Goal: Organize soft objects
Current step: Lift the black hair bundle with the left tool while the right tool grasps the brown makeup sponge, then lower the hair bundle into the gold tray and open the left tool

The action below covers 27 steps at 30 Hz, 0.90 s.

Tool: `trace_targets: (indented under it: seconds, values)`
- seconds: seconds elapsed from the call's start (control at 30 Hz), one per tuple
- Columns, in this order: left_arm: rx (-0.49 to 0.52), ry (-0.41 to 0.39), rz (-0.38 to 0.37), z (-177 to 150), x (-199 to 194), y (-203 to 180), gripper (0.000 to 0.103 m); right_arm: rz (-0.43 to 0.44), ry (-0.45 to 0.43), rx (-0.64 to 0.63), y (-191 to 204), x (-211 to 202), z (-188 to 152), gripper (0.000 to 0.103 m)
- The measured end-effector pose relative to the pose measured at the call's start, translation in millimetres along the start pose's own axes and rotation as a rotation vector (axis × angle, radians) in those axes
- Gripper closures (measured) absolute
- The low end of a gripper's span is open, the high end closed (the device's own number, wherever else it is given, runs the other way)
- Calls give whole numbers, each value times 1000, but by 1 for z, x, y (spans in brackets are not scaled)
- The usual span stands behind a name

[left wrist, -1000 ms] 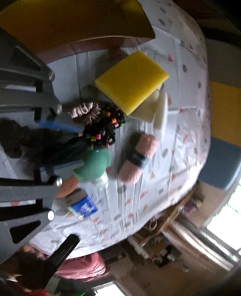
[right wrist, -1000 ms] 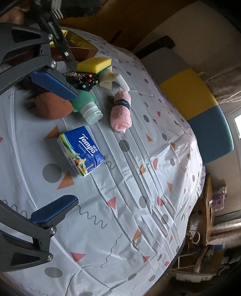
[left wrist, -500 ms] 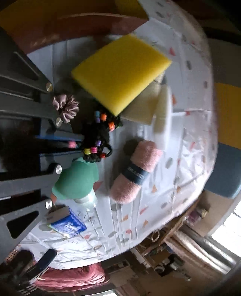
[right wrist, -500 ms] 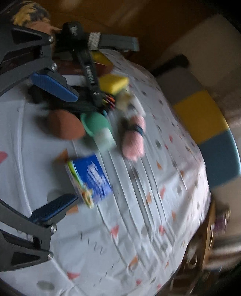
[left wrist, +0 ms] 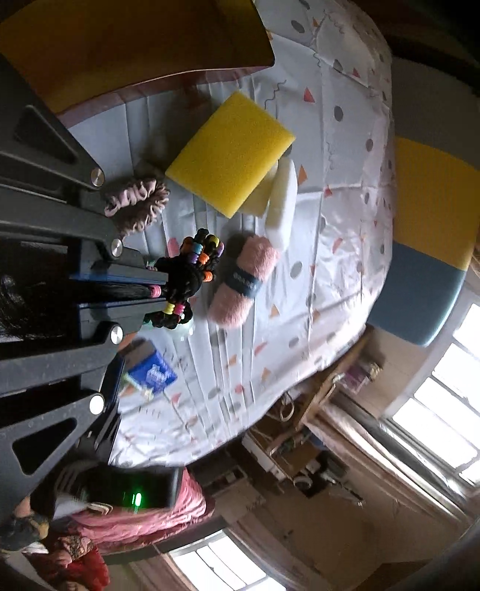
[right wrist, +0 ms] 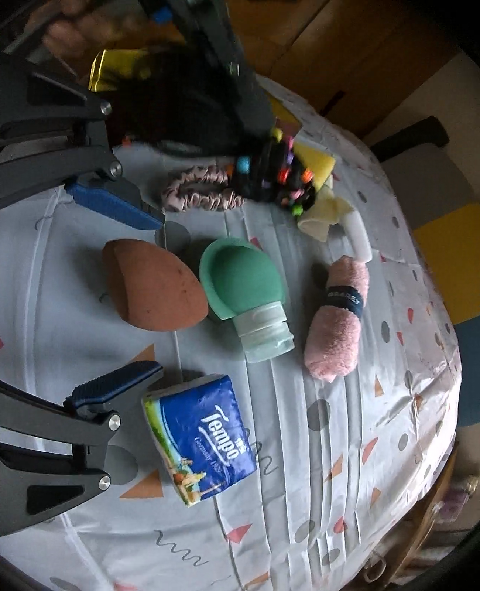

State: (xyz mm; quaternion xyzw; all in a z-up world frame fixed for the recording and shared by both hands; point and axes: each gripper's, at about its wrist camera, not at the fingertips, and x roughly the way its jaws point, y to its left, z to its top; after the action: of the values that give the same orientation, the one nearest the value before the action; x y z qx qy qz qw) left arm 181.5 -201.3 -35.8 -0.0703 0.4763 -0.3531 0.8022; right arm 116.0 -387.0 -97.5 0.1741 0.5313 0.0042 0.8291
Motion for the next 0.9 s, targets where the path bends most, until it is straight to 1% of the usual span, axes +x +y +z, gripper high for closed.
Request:
trace_targets:
  seconds: [0.03,0.07,0.1,0.13,0.2,0.27,0.33,0.43,0.53,0.67,0.8,0.83,0.9]
  values:
    - [0,-1,-3,0,-2,0,98,-7,2,-9,2,2,0,36]
    - [-3,-2,-14,0,-5,0,98,-23,5,-27,4,5,1,51]
    - [-4,-5,-18,-1,-7,0,98,-27,6,-36,5,7,3,56]
    - [-7,-11,-25,-1,-11,-1,98,-23,4,-47,9,9,3,57]
    - [-28,-18,-56,0,-17,1,98,-50,-6,-90,13,9,2,60]
    - [-63,-23,-116,2,-23,3,98,-54,-3,-94,13,11,2,61]
    - [-90,-44,-145,6,-34,5,98,-45,-1,-83,10,11,3,61]
    - [-99,-78,-158,9,-52,4,98,-32,8,-74,6,10,3,61]
    - [-120,-104,-183,12,-70,9,98,-44,12,-91,8,12,6,61]
    - [-121,-164,-135,10,-99,18,98,-58,6,-116,14,13,2,61]
    - [-99,-204,-30,-2,-127,37,98,-68,9,-132,18,16,0,61]
    - [-103,-210,10,-6,-135,47,98,-73,9,-140,19,16,-1,61]
    - [-123,-211,60,-14,-145,67,98,-80,10,-149,20,17,-1,61]
